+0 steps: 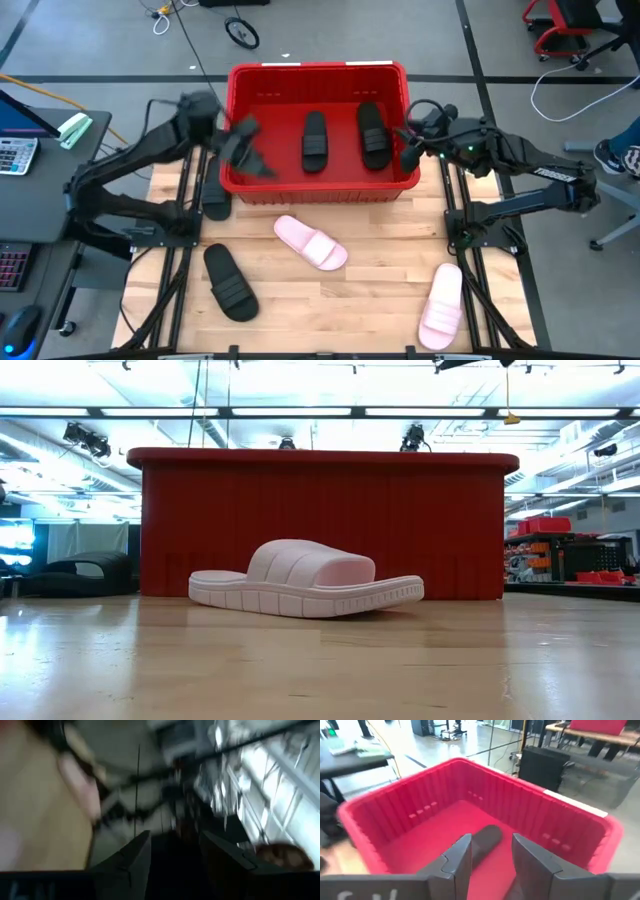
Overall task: Pick and place slides into bin
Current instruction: Put the black slide into the red bin
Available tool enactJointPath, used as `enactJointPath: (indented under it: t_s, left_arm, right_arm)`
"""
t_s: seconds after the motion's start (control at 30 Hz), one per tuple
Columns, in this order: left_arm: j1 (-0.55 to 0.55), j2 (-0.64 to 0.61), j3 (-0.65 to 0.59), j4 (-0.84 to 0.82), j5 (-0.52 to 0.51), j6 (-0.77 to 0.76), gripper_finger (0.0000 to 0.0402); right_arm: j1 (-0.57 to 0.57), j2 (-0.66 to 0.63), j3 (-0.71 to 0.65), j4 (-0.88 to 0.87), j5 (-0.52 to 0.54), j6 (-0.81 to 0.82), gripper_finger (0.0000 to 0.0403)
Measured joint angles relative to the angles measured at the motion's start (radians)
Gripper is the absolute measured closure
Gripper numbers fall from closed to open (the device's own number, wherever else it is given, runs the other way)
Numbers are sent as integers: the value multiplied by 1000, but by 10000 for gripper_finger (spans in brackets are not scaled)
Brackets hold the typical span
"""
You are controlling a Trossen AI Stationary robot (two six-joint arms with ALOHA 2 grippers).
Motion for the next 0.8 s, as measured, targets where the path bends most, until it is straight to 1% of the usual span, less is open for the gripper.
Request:
enactJointPath:
  t_s: [0.07, 0.13, 0.27, 0.37, 0.43, 0.5, 0.53, 0.67, 0.8]
  left_arm:
    - [-99, -23, 0, -132, -18, 0, 231]
    - [-193, -33, 0, -311, -65, 23, 235]
    - [-367, -33, 0, -709, -178, 93, 243]
    - [-480, -17, 0, -964, -297, 155, 248]
    - [-546, -10, -2, -1073, -396, 184, 248]
    - [-607, -1, -2, -1114, -469, 186, 247]
    - [-630, 3, -2, -1108, -490, 186, 245]
    - [-696, 31, -2, -997, -525, 181, 236]
    - [-742, 84, -2, -896, -552, 134, 233]
  right_arm:
    - [21, 0, 0, 0, -2, 71, 259]
    - [43, 0, 0, 0, -23, 151, 259]
    - [96, 3, 0, -5, -116, 301, 259]
    - [149, 14, 0, -17, -172, 361, 259]
    - [189, 26, 0, -18, -182, 377, 259]
    - [226, 42, 0, -19, -183, 390, 259]
    - [243, 53, 0, -19, -183, 403, 259]
    - [303, 103, 0, -22, -182, 456, 259]
    - [346, 157, 0, -23, -183, 467, 259]
